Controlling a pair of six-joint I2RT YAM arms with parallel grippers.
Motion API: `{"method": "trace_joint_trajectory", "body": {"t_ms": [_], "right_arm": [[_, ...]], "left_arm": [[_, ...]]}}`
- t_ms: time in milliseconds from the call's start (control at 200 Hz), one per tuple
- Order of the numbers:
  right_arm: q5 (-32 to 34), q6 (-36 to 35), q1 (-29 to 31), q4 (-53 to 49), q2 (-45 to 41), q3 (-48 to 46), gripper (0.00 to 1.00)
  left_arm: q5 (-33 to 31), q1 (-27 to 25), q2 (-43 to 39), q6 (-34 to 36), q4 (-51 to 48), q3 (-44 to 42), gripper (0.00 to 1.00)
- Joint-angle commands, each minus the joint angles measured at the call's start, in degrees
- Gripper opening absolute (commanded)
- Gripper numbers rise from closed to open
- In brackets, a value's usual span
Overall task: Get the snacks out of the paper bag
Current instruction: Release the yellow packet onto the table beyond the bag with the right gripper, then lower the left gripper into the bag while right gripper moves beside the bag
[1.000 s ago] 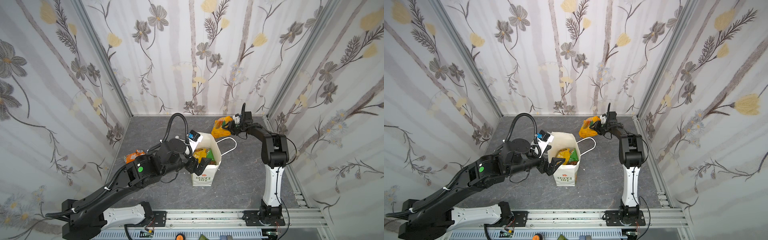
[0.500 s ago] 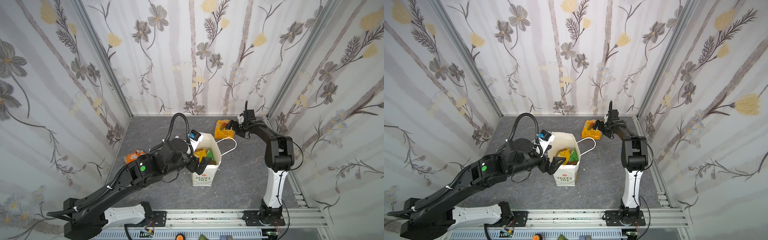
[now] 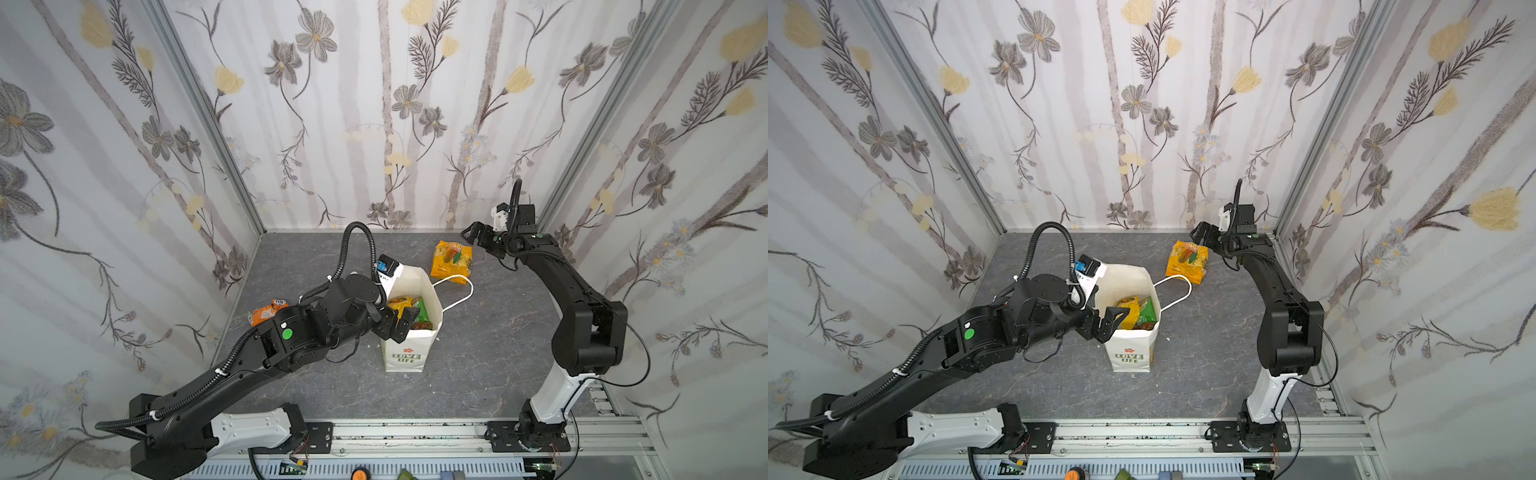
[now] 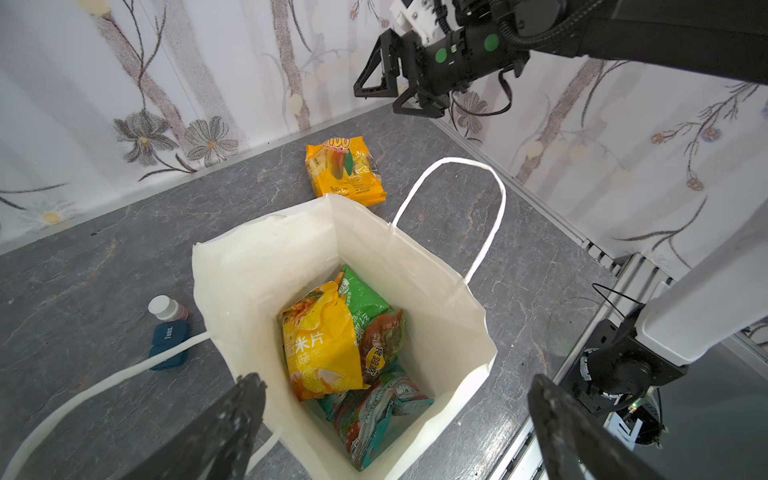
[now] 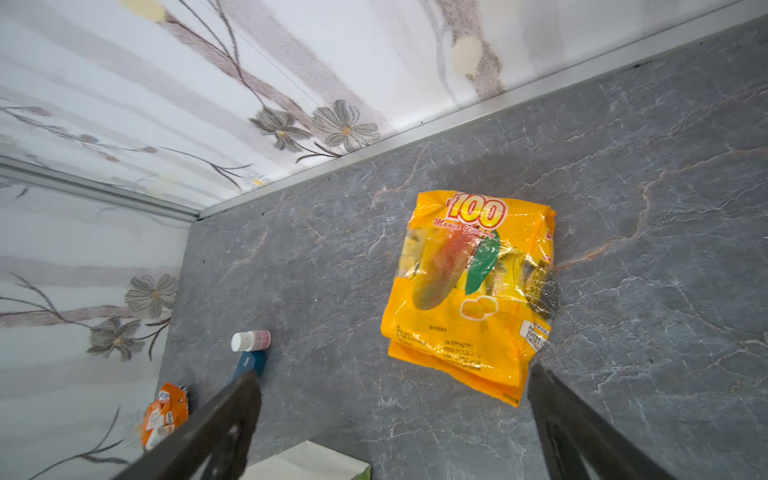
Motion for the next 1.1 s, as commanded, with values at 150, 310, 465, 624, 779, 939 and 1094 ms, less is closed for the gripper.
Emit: {"method": "trace_joint_trajectory", "body": {"t_ms": [150,310,465,624,779,939,1094], "right_arm": [[-4.1,-1.0,4.5,4.0,-21.1,-9.2,0.99],[-1.1,-4.4,12.8,0.2,-33.8,-11.8,0.99],[1.4,-2.4,21.3,0.6,-44.1,-17.8,0.99],[0.3,0.5,28.0,0.4,-51.4,-24.0,0.99],[0.7,1.7,34.7,-3.3,-54.7,-27.6,0.99],[1.0,3.0,38.6,-4.3,-55.9,-29.5,1.0],[2.7,3.0,38.9,-4.9,-55.8,-29.4,0.99]], "left_arm": [[-6.5,0.2,4.4,-2.0,-3.8,4.8,0.89],[-7.5,1.4,7.9,-3.1,-6.0,7.8,0.87],[-5.7,4.2,10.7,-4.9,-6.4,8.9,0.85],[-2.8,6.8,13.5,-5.5,-8.5,11.3,0.85],[-0.8,8.6,17.2,-5.5,-12.6,15.4,0.85],[1.8,8.8,22.1,-5.7,-13.9,18.7,0.76],[0.0,9.2,27.5,-6.2,-16.2,20.9,0.71]]}}
